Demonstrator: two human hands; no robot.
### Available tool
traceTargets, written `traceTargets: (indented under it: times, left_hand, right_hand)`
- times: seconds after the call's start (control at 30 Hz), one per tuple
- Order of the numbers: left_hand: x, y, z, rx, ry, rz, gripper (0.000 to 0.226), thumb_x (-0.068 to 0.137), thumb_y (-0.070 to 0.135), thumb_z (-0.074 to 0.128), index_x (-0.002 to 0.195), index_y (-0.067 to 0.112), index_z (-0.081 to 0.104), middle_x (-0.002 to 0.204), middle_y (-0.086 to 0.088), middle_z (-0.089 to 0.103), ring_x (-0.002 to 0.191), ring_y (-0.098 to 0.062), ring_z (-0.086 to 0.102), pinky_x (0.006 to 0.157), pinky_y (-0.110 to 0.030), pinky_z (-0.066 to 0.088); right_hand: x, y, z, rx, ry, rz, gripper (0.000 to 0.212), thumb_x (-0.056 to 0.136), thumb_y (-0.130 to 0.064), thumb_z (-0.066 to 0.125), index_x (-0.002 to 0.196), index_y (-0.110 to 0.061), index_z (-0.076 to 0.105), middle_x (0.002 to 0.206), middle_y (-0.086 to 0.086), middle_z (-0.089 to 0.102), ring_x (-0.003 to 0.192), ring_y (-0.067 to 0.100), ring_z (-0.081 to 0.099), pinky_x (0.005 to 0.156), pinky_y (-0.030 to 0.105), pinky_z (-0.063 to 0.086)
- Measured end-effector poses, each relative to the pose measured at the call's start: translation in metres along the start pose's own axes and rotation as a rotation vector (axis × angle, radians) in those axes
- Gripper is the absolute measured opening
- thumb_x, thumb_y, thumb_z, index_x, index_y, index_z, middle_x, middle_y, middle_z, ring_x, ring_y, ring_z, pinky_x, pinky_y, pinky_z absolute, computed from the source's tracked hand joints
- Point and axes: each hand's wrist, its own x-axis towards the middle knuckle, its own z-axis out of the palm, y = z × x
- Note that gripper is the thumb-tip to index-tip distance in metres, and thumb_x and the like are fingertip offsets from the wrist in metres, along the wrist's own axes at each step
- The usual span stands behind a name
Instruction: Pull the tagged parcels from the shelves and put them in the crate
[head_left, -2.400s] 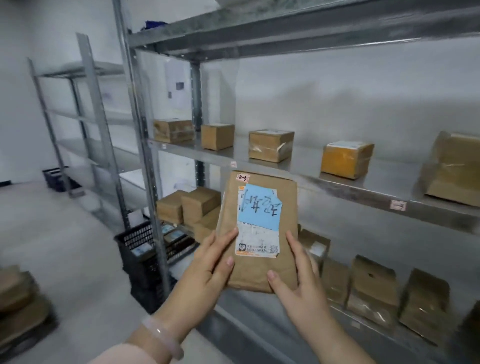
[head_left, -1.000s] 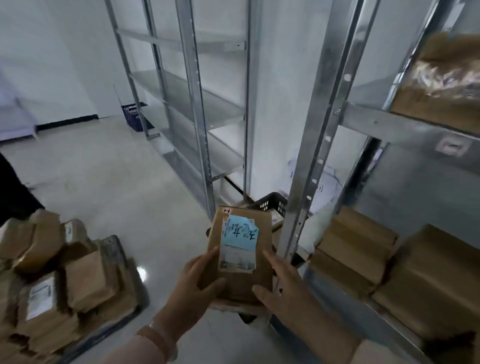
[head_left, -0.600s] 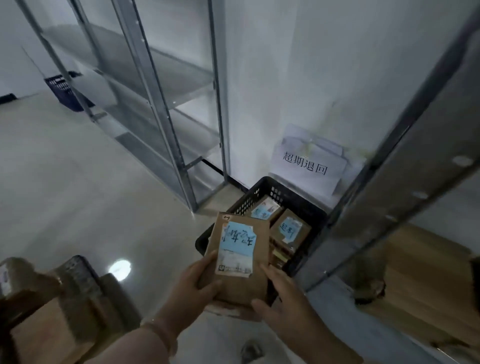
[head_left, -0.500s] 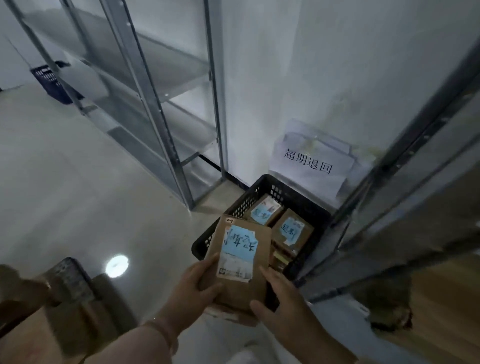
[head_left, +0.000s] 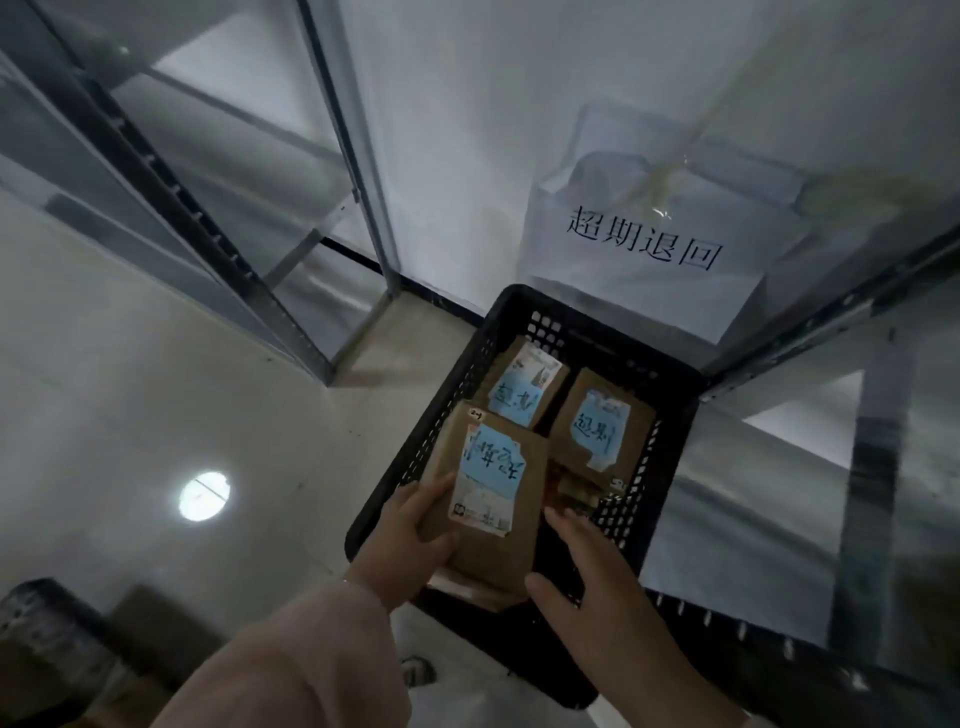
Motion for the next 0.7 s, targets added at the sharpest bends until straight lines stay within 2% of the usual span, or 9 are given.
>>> traceTargets:
  times: [0.17,0.27,0.33,0.43,0.53,0.7]
  left_hand:
    - [0.056,-0.038,0.01,0.074,-0.087,-0.002,0.071,0.084,0.024,0.068,0.112,0.075,0.028,0.155,0.002,0.015,0.137,-0.02,0.03,0.104,-0.021,0.03]
    - [0.072,-0.056,0.015,0.141,-0.136,0.007,0.078,0.087,0.017,0.063,0.111,0.08,0.024,0.157,0.003,0.011,0.14,-0.027,0.029,0.112,-0.037,0.035]
    - [0.08,-0.065,0.018,0.22,-0.147,0.021,0.074,0.089,0.017,0.06,0.126,0.071,0.026,0.159,0.001,0.009,0.142,-0.028,0.025,0.115,-0.043,0.031]
    - [0.088,-0.072,0.022,0.344,-0.148,-0.038,0.068,0.094,0.013,0.05,0.146,0.049,0.023,0.161,-0.003,0.01,0.143,-0.029,0.025,0.116,-0.037,0.027]
    - [0.084,-0.063,0.021,0.486,-0.188,-0.033,0.073,0.094,0.024,0.055,0.152,0.036,0.013,0.16,-0.005,0.011,0.139,-0.03,0.029,0.114,-0.039,0.029]
    - [0.049,-0.021,0.008,0.634,-0.082,0.209,0.075,0.089,0.048,0.057,0.152,0.033,0.019,0.161,0.004,0.013,0.143,-0.02,0.021,0.115,-0.038,0.027]
  right_hand:
    - [0.038,0.02,0.03,0.021,0.045,0.053,0.064,0.091,-0.054,0.051,0.145,-0.051,0.018,0.154,-0.026,0.01,0.14,-0.007,0.006,0.112,0.022,0.013]
    - [0.055,0.03,0.047,0.01,0.054,0.057,0.064,0.091,-0.056,0.05,0.145,-0.053,0.016,0.153,-0.029,0.008,0.133,-0.012,0.005,0.109,0.02,0.012]
    - [0.063,0.032,0.054,0.008,0.078,0.057,0.064,0.091,-0.054,0.051,0.146,-0.05,0.017,0.154,-0.027,0.01,0.136,-0.01,0.006,0.11,0.021,0.013]
    - [0.069,0.031,0.06,-0.022,0.126,0.021,0.066,0.092,-0.051,0.052,0.147,-0.047,0.017,0.156,-0.023,0.011,0.142,-0.002,0.008,0.113,0.024,0.014]
    - [0.066,0.028,0.061,-0.087,0.152,0.02,0.07,0.091,-0.054,0.052,0.149,-0.046,0.013,0.158,-0.021,0.005,0.144,0.0,0.002,0.117,0.028,0.012]
    - [0.037,0.013,0.052,-0.238,0.226,0.02,0.076,0.089,-0.059,0.049,0.151,-0.041,0.007,0.16,-0.013,0.001,0.146,0.006,-0.002,0.119,0.03,0.006]
